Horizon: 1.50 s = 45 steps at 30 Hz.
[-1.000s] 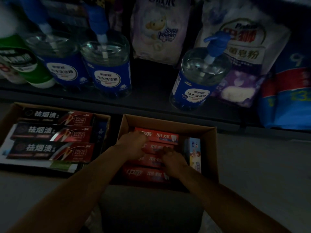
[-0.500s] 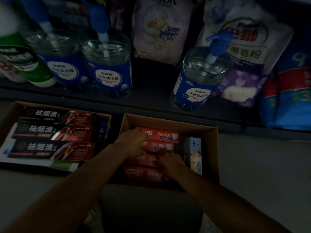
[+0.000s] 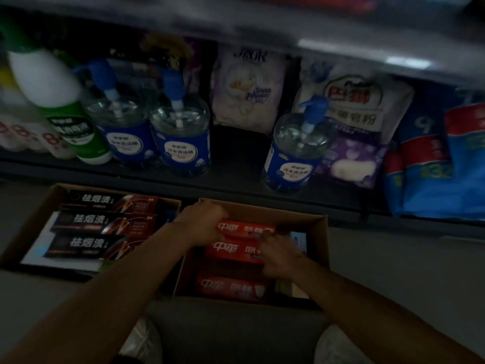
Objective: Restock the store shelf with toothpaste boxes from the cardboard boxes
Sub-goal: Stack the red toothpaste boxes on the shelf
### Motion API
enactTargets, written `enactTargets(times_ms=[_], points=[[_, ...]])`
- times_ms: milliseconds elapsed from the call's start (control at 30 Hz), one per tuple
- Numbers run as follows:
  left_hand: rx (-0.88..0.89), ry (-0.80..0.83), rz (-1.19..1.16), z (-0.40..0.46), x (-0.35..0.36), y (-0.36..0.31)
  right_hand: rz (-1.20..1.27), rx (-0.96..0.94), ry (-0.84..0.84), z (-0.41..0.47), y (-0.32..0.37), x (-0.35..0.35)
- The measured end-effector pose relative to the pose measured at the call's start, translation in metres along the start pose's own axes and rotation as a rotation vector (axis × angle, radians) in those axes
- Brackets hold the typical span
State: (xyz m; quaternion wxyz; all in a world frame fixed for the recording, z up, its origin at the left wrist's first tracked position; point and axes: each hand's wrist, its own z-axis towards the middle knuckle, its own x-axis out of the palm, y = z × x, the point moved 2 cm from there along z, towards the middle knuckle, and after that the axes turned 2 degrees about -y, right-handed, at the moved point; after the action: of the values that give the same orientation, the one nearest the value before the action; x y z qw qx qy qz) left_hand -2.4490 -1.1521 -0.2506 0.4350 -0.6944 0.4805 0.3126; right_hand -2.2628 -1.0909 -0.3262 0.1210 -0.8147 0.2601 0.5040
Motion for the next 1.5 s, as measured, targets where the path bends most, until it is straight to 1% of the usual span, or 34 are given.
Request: enactTargets(times_ms=[167, 300, 467, 600, 733, 833, 933, 1067, 1167, 1300, 1500], points=[[0.038, -0.107, 0.09, -0.029, -0.061, -0.025, -0.083, 0.02, -0.093, -0.048, -0.01, -0.082], [0.09, -0.19, 0.155, -0.064, -0.113, -0.055, -0.128, 0.028, -0.199, -0.096, -0.003, -0.147], [0.101, -0.336, 0.265, -0.109, -0.187, -0.086, -0.217, 0.035, -0.34, -0.151, 0.006, -0.227], [0.121, -0.456, 0.26, -0.144, -0.256, -0.106, -0.308, 0.042, -0.451, -0.196, 0.012, -0.299], [0.154, -0.576, 0.235, -0.173, -0.322, -0.123, -0.404, 0.069, -0.624, -0.23, 0.011, -0.367], [0.158, -0.65, 0.213, -0.183, -0.365, -0.135, -0.443, 0.067, -0.743, -0.243, 0.008, -0.411], [0.159, -0.707, 0.236, -0.182, -0.4, -0.142, -0.52, 0.112, -0.803, -0.238, -0.002, -0.448], [0.145, -0.709, 0.175, -0.164, -0.43, -0.14, -0.575, 0.117, -0.879, -0.218, -0.017, -0.481], [0.116, -0.689, 0.143, -0.144, -0.441, -0.133, -0.61, 0.115, -0.928, -0.198, -0.029, -0.491], [0.072, -0.621, 0.085, -0.114, -0.448, -0.118, -0.604, 0.1, -1.001, -0.168, -0.048, -0.491], [0.034, -0.501, -0.057, -0.074, -0.444, -0.098, -0.621, 0.083, -1.047, -0.133, -0.068, -0.482]])
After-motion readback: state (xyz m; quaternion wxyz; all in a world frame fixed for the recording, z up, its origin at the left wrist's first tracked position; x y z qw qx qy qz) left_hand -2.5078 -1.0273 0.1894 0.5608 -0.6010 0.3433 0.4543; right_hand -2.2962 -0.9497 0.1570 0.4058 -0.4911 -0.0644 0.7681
